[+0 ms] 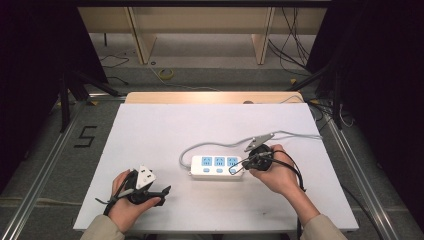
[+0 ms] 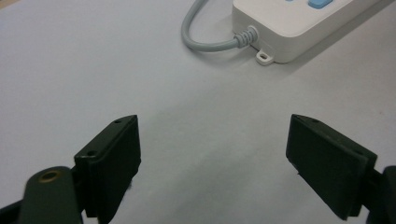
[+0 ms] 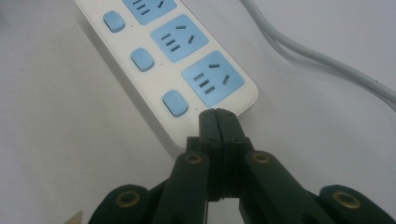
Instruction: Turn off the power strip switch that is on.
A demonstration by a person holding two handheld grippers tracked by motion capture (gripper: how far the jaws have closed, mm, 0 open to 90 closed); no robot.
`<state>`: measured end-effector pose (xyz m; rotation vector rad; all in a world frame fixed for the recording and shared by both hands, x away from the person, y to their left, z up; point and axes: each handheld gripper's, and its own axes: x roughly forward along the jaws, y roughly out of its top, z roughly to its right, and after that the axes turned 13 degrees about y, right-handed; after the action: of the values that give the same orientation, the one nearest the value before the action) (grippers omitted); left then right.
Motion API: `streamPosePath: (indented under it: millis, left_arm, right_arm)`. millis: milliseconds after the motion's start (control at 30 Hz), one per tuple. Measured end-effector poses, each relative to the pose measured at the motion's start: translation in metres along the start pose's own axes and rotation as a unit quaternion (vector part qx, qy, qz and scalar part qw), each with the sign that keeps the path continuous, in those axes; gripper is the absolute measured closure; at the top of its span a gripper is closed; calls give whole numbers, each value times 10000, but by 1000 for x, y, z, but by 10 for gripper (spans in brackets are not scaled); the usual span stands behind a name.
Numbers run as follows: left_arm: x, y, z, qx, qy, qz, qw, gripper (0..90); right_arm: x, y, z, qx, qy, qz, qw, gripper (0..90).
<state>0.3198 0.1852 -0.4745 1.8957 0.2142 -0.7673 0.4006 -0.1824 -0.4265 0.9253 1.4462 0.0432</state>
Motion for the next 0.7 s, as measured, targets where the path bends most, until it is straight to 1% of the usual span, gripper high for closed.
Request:
streamPosePath:
  millis: [133, 300, 400, 700]
  left_arm:
    - [0, 0, 0, -1, 4, 3, 10000, 175]
    - [0, 0, 0, -6, 6, 4, 10000, 176]
    - [0, 0, 0, -4, 6, 2, 10000, 176]
    - [0, 0, 0, -5, 9, 0, 10000, 176]
  right_arm:
    - [-2, -3, 0, 52, -13, 42, 10000, 900]
    - [-5, -8, 2, 43, -23, 18, 10000, 897]
    - [-7, -11, 3, 124, -37, 28, 9999, 895]
    - [-12, -17, 5, 173, -72, 83, 9998, 892]
